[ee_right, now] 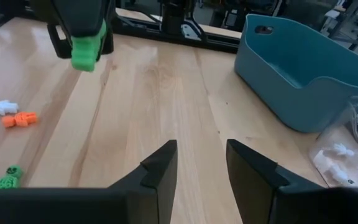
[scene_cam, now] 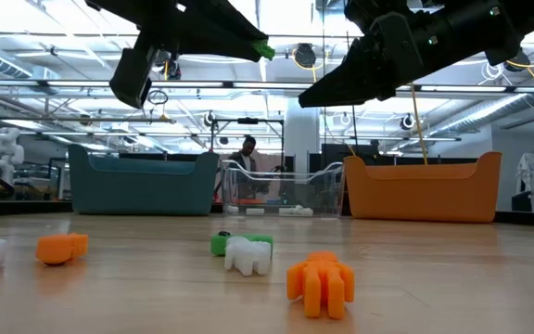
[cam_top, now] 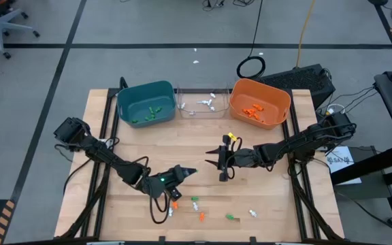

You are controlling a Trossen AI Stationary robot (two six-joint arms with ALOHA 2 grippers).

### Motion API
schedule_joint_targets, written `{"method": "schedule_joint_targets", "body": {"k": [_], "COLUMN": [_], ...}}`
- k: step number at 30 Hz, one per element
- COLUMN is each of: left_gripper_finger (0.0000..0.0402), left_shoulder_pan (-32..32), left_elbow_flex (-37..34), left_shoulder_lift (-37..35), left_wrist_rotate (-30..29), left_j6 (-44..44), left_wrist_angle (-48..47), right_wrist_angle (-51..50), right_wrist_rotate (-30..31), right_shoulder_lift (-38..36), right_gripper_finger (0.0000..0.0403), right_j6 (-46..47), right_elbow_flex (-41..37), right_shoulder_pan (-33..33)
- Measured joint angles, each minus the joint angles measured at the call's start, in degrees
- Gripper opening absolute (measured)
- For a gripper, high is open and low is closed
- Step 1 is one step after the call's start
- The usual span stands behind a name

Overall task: Sort Halloween decoration
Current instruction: Put the green skeleton toy into the blue bin

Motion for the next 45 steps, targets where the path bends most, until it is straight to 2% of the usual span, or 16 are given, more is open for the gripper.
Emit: {"method": "schedule_joint_targets", "body": {"k": [15,31,35,37,41,45], "left_gripper_finger": [0.0027,0.004,0.004,0.004,0.004,0.004], "left_shoulder_pan": [0.1,3.6,4.7,5.3,7.0,9.2], "left_elbow_flex": [0.0,0.1,0.1,0.1,0.0,0.0], "left_shoulder_lift": [0.0,0.0,-0.1,-0.1,-2.0,-9.7], "left_wrist_rotate": [0.0,-0.1,2.1,1.7,-4.6,-3.4], "left_j6": [-0.4,-26.6,-28.8,-28.8,-27.0,-29.4], "left_wrist_angle": [0.2,14.2,18.1,17.8,15.6,6.9], "right_wrist_angle": [-0.2,-0.4,-0.4,-0.4,-0.5,-0.6], "right_wrist_rotate": [0.0,0.0,0.0,0.0,0.0,0.0], "right_shoulder_lift": [0.0,0.0,0.0,0.0,0.0,0.0], "right_gripper_finger": [0.0123,0.0123,0.0123,0.0123,0.0123,0.0123], "right_j6": [1.8,1.8,1.7,1.7,1.7,1.7], "right_elbow_flex": [0.0,0.0,0.0,0.0,0.0,0.0], "right_shoulder_pan": [0.0,0.0,0.0,0.0,0.0,0.0]}}
